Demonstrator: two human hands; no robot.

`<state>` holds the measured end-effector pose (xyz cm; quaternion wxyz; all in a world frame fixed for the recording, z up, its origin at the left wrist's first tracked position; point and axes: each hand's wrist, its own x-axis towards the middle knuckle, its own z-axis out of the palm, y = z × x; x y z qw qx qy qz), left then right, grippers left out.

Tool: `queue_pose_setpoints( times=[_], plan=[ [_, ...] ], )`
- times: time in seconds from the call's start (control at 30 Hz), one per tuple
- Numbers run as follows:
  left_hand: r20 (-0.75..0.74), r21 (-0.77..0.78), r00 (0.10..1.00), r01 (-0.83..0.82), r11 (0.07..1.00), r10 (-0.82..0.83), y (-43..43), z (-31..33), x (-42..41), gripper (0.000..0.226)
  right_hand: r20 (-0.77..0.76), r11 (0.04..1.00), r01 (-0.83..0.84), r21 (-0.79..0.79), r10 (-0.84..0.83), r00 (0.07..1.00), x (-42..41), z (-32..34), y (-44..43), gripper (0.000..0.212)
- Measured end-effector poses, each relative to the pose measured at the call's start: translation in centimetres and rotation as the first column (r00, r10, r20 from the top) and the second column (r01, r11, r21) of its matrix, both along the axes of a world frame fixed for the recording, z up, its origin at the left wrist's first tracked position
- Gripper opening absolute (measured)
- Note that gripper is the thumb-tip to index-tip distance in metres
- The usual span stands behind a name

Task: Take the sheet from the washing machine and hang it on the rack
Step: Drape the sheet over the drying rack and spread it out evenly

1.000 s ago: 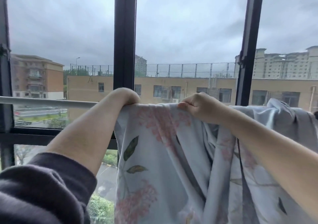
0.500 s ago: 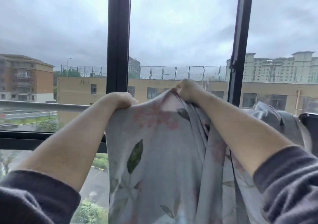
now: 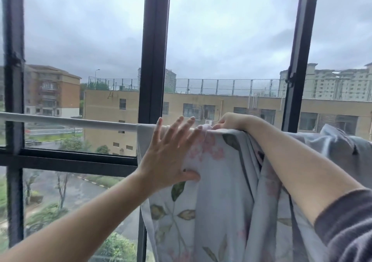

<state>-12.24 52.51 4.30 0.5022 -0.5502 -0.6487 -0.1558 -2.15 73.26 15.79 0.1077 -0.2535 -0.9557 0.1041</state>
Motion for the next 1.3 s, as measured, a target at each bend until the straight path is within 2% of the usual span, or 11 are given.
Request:
queue_pose_setpoints(
  times=[0.17, 0.33, 0.4, 0.5, 0.63, 0.7, 1.03, 1.13, 1.2, 1.27, 1.3],
  plan=[
    [-0.037, 0.235, 0.988, 0.154, 0.96, -0.149, 0.2, 1.4, 0.0, 0.016, -0.028, 1.0, -0.008, 0.005, 0.008, 1.0, 0.2, 0.0, -0.5, 0.034],
    [0.045, 0.208, 0.984, 0.157, 0.965, -0.17, -0.6, 2.9, 0.5, 0.01, -0.072, 0.995, -0.014, 0.1, 0.021, 0.997, 1.1, 0.2, -1.0, 0.03],
    [0.108, 0.244, 0.973, 0.171, 0.954, -0.202, -0.9, 3.3, 0.2, 0.008, -0.255, 0.981, -0.077, 0.177, 0.122, 0.959, 1.7, 0.2, -1.6, 0.029],
    [0.193, 0.277, 0.947, 0.198, 0.94, -0.256, -1.2, 4.1, -0.7, 0.017, -0.544, 0.941, -0.23, 0.25, 0.333, 0.77, 4.2, -0.2, -3.8, 0.025],
    [0.212, 0.282, 0.939, 0.208, 0.937, -0.272, -1.1, 4.0, -1.3, 0.018, -0.246, 0.734, -0.218, 0.643, 0.468, 0.849, 7.2, -3.1, -5.2, 0.023],
    [0.221, 0.284, 0.933, 0.216, 0.934, -0.283, -1.0, 4.1, -1.2, 0.018, -0.254, 0.649, -0.133, 0.749, 0.467, 0.847, 7.5, -4.5, -4.7, 0.024],
    [0.362, 0.391, 0.891, 0.122, 0.912, -0.275, 0.8, 12.3, -3.5, 0.005, -0.661, 0.82, 0.125, 0.558, 0.348, 0.665, 4.8, 1.1, -5.1, 0.044],
    [0.478, 0.291, 0.873, -0.055, 0.955, -0.096, 2.1, 16.3, -5.0, 0.007, -0.688, 0.854, 0.217, 0.473, 0.204, 0.697, 2.4, 4.8, -4.3, 0.039],
    [0.602, 0.11, 0.796, -0.151, 0.982, 0.055, 3.3, 16.1, -6.0, 0.011, -0.587, 0.9, 0.177, 0.397, 0.101, 0.803, 0.9, 4.4, -3.2, 0.034],
    [0.597, -0.31, 0.713, -0.218, 0.926, 0.368, 4.4, 13.8, -7.2, 0.013, -0.233, 0.956, 0.067, 0.286, 0.001, 0.973, -0.3, 2.2, -2.6, 0.028],
    [0.534, -0.553, 0.649, -0.217, 0.805, 0.542, 4.8, 12.5, -7.5, 0.02, 0.037, 0.974, 0.039, 0.222, -0.048, 0.998, -0.6, 1.2, -2.7, 0.03]
  ],
)
